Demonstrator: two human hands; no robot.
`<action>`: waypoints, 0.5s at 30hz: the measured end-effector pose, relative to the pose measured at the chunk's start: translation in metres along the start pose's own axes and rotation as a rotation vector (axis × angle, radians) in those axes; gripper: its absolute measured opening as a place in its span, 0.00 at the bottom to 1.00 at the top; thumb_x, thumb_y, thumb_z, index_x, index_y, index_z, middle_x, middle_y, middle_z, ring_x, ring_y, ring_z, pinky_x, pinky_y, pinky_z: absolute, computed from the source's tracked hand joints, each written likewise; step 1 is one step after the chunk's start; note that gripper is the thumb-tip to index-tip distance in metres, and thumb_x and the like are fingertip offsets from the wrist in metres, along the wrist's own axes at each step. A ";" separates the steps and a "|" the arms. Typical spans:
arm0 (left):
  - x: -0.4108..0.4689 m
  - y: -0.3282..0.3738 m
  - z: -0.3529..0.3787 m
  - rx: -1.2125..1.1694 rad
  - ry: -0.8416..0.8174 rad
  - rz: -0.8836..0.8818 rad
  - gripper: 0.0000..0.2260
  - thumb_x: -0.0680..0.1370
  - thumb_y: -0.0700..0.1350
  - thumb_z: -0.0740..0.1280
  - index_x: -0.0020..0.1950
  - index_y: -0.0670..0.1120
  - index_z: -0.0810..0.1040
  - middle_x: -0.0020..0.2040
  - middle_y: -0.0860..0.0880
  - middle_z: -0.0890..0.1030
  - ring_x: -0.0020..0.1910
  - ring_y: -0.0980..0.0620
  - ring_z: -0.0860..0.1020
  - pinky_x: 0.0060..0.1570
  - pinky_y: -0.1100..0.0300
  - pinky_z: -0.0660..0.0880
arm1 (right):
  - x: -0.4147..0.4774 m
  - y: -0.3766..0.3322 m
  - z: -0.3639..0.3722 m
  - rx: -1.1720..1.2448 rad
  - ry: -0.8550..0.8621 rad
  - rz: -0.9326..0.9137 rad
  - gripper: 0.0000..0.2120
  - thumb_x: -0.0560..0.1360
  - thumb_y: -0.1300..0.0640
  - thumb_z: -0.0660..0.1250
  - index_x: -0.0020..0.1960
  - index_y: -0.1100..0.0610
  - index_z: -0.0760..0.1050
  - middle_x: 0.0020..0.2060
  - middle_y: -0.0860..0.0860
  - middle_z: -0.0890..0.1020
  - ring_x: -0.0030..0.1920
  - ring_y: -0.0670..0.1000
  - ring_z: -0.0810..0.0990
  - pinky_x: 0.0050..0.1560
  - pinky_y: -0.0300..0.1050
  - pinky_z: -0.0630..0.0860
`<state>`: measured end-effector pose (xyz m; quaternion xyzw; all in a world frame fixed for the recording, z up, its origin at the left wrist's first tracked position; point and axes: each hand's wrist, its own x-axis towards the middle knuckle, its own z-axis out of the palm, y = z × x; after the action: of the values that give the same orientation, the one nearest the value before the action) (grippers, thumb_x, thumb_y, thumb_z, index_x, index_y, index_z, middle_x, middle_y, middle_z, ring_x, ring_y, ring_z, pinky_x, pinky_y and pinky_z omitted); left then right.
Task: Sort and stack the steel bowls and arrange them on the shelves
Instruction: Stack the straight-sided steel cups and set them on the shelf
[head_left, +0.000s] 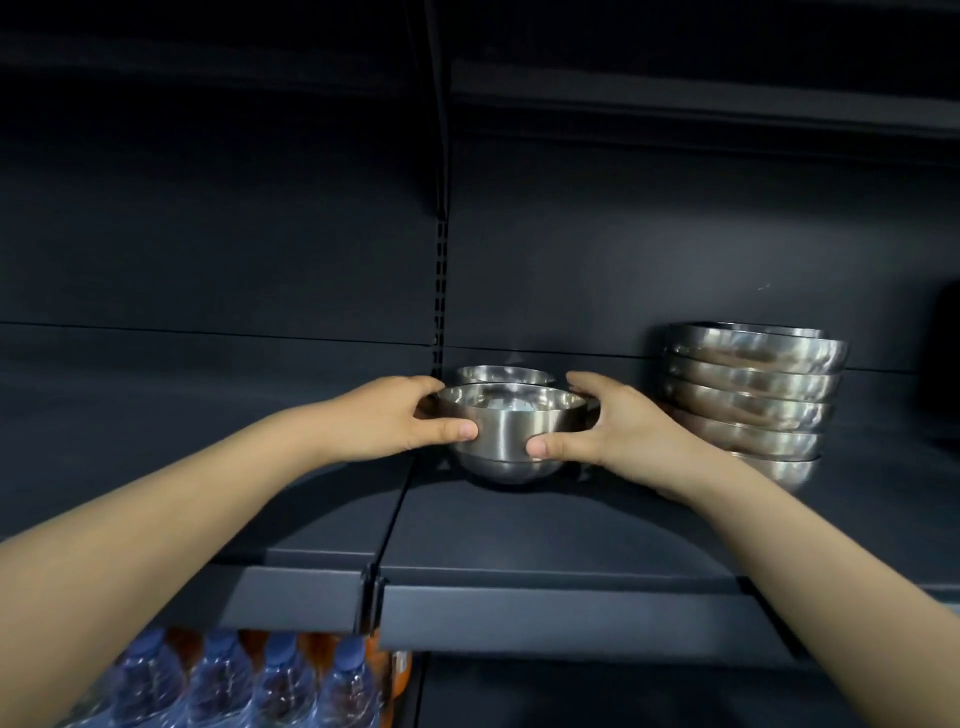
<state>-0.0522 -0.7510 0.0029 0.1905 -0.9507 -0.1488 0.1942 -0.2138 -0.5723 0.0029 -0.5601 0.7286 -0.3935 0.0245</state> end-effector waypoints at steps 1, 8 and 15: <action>-0.001 0.000 -0.003 -0.002 0.021 0.010 0.43 0.56 0.76 0.56 0.62 0.50 0.75 0.56 0.53 0.80 0.54 0.55 0.77 0.58 0.58 0.73 | 0.002 0.000 0.002 0.015 0.035 0.009 0.43 0.62 0.45 0.78 0.72 0.55 0.65 0.68 0.50 0.70 0.58 0.44 0.71 0.48 0.30 0.73; 0.009 -0.001 -0.030 -0.176 0.159 0.018 0.38 0.53 0.78 0.62 0.51 0.53 0.77 0.52 0.48 0.82 0.50 0.50 0.81 0.55 0.48 0.78 | 0.022 -0.010 0.000 0.270 0.182 0.038 0.51 0.61 0.44 0.77 0.76 0.54 0.57 0.71 0.50 0.69 0.69 0.49 0.69 0.69 0.45 0.66; 0.062 -0.008 -0.040 -0.451 0.173 0.026 0.22 0.63 0.61 0.71 0.52 0.52 0.79 0.53 0.50 0.82 0.55 0.51 0.80 0.59 0.53 0.77 | 0.079 -0.004 -0.006 0.324 0.244 0.067 0.37 0.62 0.46 0.79 0.66 0.58 0.71 0.58 0.49 0.80 0.59 0.49 0.78 0.55 0.39 0.74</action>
<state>-0.0858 -0.7920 0.0545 0.1419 -0.8758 -0.3378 0.3143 -0.2429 -0.6353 0.0419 -0.4723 0.6717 -0.5694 0.0388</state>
